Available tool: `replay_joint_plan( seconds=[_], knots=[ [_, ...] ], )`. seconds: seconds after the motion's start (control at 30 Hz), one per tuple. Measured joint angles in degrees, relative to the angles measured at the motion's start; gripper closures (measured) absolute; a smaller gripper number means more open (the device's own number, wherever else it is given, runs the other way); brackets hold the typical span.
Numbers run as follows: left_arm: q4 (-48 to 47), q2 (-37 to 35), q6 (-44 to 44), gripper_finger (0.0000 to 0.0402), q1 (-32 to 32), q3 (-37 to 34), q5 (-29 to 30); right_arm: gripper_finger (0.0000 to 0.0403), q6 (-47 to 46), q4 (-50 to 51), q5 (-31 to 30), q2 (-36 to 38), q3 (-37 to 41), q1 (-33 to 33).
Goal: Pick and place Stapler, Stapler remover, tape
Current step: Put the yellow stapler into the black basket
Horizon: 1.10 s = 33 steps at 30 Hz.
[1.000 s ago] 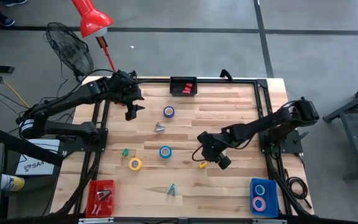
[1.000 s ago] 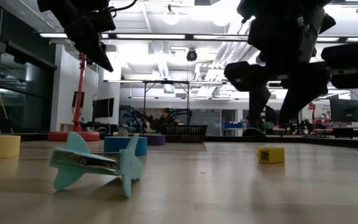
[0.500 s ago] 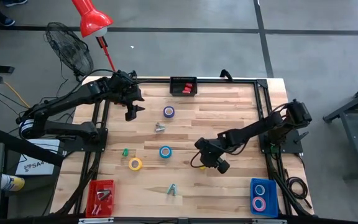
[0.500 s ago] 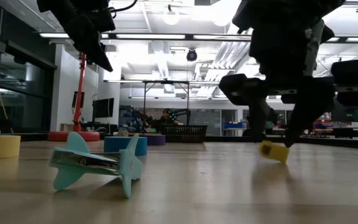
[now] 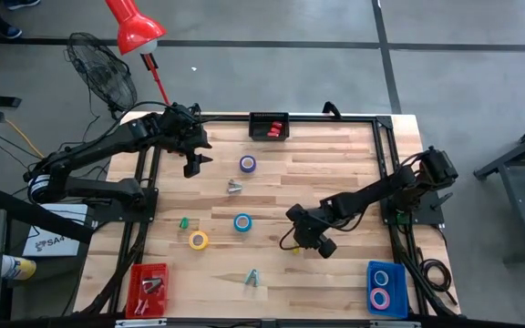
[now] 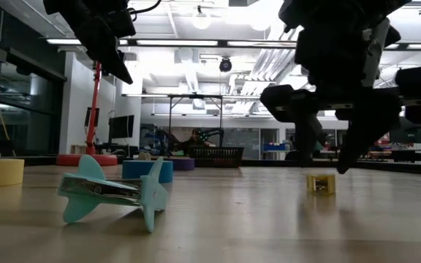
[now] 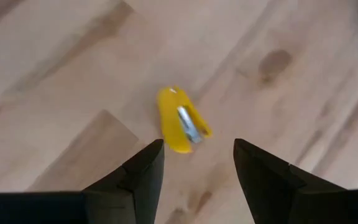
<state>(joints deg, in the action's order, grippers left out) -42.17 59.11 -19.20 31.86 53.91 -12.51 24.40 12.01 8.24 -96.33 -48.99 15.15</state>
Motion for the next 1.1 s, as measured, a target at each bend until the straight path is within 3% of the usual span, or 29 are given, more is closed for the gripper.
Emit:
replay_joint_plan(
  seconds=[0.17,0.6,1.1],
  knots=[
    [0.0,0.0,0.0,0.0197,0.0,0.0,0.0,0.0217,1.5,-1.3,1.3,-0.9,0.0,1.4],
    [-3.3,0.0,-0.5,0.0197,0.0,0.0,0.0,0.0217,4.4,-4.2,-2.1,-2.1,0.0,0.9],
    [-3.2,0.0,-0.1,0.0197,0.0,0.0,0.0,0.0217,4.6,-9.1,0.5,-5.1,0.0,0.6]
  ],
)
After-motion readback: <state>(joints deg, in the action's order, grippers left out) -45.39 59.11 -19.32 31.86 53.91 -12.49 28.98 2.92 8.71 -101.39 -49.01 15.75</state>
